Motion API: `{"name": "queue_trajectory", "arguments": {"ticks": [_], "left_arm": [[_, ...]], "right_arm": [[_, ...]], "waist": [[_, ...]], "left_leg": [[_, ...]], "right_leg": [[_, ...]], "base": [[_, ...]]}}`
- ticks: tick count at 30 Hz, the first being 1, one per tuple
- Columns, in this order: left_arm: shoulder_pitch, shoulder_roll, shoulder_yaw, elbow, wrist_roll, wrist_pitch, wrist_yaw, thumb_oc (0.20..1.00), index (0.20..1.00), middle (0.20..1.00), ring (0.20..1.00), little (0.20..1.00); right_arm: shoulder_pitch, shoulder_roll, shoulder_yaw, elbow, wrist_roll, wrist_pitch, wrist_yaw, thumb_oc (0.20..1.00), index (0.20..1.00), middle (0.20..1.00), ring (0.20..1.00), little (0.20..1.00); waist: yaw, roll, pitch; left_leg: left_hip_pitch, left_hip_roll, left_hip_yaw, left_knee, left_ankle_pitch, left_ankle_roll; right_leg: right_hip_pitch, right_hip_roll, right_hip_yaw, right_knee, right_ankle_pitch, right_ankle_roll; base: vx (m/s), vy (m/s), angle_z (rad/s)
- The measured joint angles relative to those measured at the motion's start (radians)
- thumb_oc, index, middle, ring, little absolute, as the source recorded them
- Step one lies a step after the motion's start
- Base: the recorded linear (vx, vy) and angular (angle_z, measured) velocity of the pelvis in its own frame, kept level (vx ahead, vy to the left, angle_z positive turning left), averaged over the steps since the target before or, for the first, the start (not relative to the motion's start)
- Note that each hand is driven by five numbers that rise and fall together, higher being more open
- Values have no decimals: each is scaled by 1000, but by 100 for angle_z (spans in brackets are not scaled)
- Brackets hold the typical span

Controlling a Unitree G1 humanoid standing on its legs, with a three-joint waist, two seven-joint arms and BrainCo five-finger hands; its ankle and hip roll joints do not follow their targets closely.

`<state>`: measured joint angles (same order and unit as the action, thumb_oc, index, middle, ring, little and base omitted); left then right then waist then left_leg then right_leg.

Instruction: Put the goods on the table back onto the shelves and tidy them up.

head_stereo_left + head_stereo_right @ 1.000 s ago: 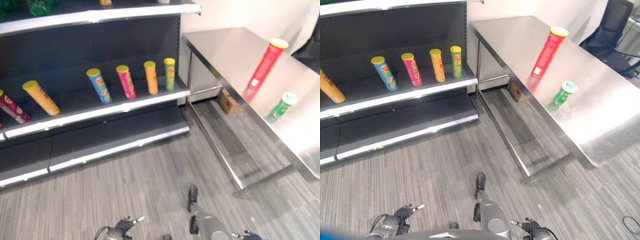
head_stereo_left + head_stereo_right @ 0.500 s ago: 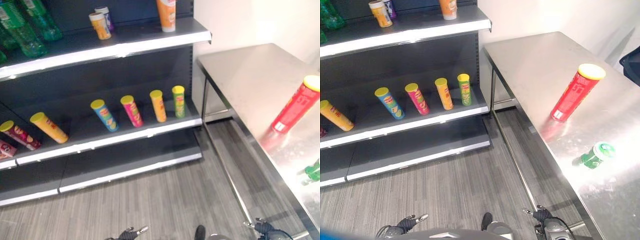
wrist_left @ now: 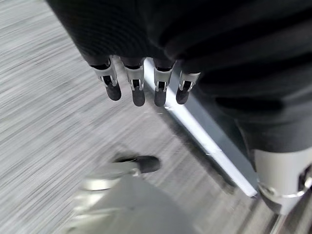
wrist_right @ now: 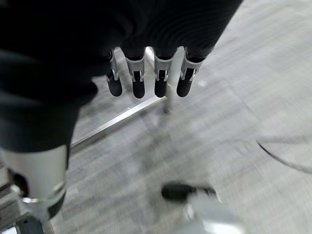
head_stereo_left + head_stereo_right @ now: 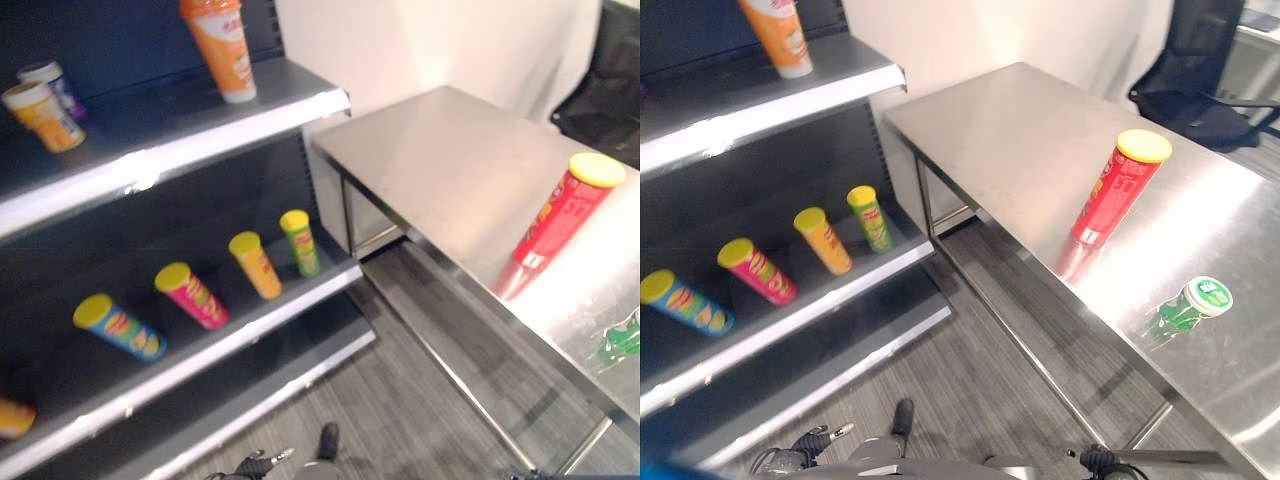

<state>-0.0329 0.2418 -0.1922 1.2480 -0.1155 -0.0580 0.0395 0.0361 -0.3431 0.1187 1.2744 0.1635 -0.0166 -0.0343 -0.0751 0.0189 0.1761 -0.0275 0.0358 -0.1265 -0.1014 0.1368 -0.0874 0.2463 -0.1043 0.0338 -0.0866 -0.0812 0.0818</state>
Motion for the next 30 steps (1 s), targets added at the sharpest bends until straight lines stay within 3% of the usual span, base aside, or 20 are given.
{"name": "queue_trajectory", "arguments": {"ticks": [3,5,7,9,12,15,16,19,20,21,22,25,26,27,30], "left_arm": [[-31,16,-17,-30,0,-6,0,1000,1000,1000,1000,1000],[-45,17,-30,-29,1,-8,-3,1000,1000,1000,1000,1000],[-65,27,-35,-28,2,-8,-2,1000,1000,1000,1000,1000],[-84,31,-36,-18,3,-10,-1,1000,1000,1000,1000,1000],[-99,57,-36,-20,4,-27,-2,1000,1000,1000,1000,1000],[-80,110,-19,-17,5,-26,-2,1000,1000,1000,1000,1000],[-57,116,1,-14,6,-22,0,1000,1000,1000,1000,1000],[-35,116,6,1,16,-20,0,1000,1000,1000,1000,1000],[-33,114,14,18,22,-18,0,1000,1000,1000,1000,1000],[-25,106,18,23,23,-12,0,1000,1000,1000,1000,1000],[-11,94,28,21,25,-8,0,1000,1000,1000,1000,1000],[23,79,53,9,43,-7,2,1000,1000,1000,1000,1000],[47,74,53,-21,52,-7,1,1000,1000,1000,1000,1000],[81,60,61,-37,52,-8,-1,1000,1000,1000,1000,1000],[108,35,60,-37,52,-7,-5,1000,1000,1000,1000,1000]], "right_arm": [[21,24,-3,-2,0,7,1,1000,1000,1000,1000,1000],[14,34,-49,-11,1,3,1,1000,1000,1000,1000,1000],[15,39,-72,-12,6,4,0,1000,1000,1000,1000,1000],[11,34,-102,-43,21,4,-3,1000,1000,1000,1000,1000],[39,34,-119,-50,43,4,-3,1000,1000,1000,1000,1000],[65,8,-231,-63,78,1,-12,1000,1000,1000,1000,1000],[69,-18,-268,-67,82,-1,-16,1000,1000,1000,1000,1000],[135,-100,-352,-145,91,6,-32,1000,1000,1000,1000,1000],[168,-135,-363,-216,91,2,-46,1000,1000,1000,1000,1000],[179,-192,-386,-295,89,1,-51,1000,1000,1000,1000,1000],[194,-234,-398,-386,88,6,-50,1000,1000,1000,1000,1000],[242,-333,-441,-646,75,-14,-50,1000,1000,1000,1000,1000],[255,-376,-482,-781,72,17,-63,1000,1000,1000,1000,1000],[282,-396,-526,-920,73,-6,-45,1000,1000,1000,1000,1000],[234,-446,-526,-974,73,-61,-42,1000,1000,1000,1000,1000]], "waist": [[-14,-21,1],[-29,-11,-4],[-45,-29,-8],[-70,-31,-10],[-82,-69,-21],[-62,-110,-17],[-51,-110,-14],[-57,-106,-17],[-61,-119,-16],[-64,-115,-9],[-66,-101,-13],[-70,-104,-33],[-75,-111,-39],[-85,-108,-41],[-87,-99,-52]], "left_leg": [[26,-32,64,4,-20,45],[36,-34,136,-3,-40,61],[37,-54,196,5,-45,70],[19,-68,246,2,-51,101],[-2,-77,269,1,-51,101],[-35,-53,307,8,-46,97],[-34,-41,318,2,-45,96],[-46,-25,308,2,-45,86],[-51,-32,313,26,-51,76],[-90,-21,307,134,-84,79],[-92,-18,308,139,-103,85],[-53,-22,306,73,-88,78],[-34,-14,303,35,-76,62],[-10,3,296,2,-51,58],[4,17,277,2,-50,56]], "right_leg": [[-23,-41,-26,25,7,30],[-71,-51,22,87,11,34],[-123,-78,37,111,13,31],[-154,-98,61,114,9,38],[-195,-113,61,107,-1,29],[-244,-119,-15,87,32,61],[-229,-128,-69,74,47,81],[-202,-113,-89,18,42,90],[-205,-129,-100,3,55,85],[-200,-127,-107,2,70,91],[-184,-117,-102,3,72,93],[-181,-116,-100,-1,78,93],[-171,-103,-107,-15,88,93],[-159,-87,-111,-16,91,92],[-138,-69,-122,-16,83,89]], "base": [[65,363,-59],[9,352,-94],[-7,313,-87],[-4,212,-83],[-38,144,-35],[6,23,-33],[20,13,-19],[17,1,19],[24,-16,10],[40,-24,-4],[48,-32,-7],[59,-56,2],[107,-118,13],[93,-128,10],[29,-70,8]]}}
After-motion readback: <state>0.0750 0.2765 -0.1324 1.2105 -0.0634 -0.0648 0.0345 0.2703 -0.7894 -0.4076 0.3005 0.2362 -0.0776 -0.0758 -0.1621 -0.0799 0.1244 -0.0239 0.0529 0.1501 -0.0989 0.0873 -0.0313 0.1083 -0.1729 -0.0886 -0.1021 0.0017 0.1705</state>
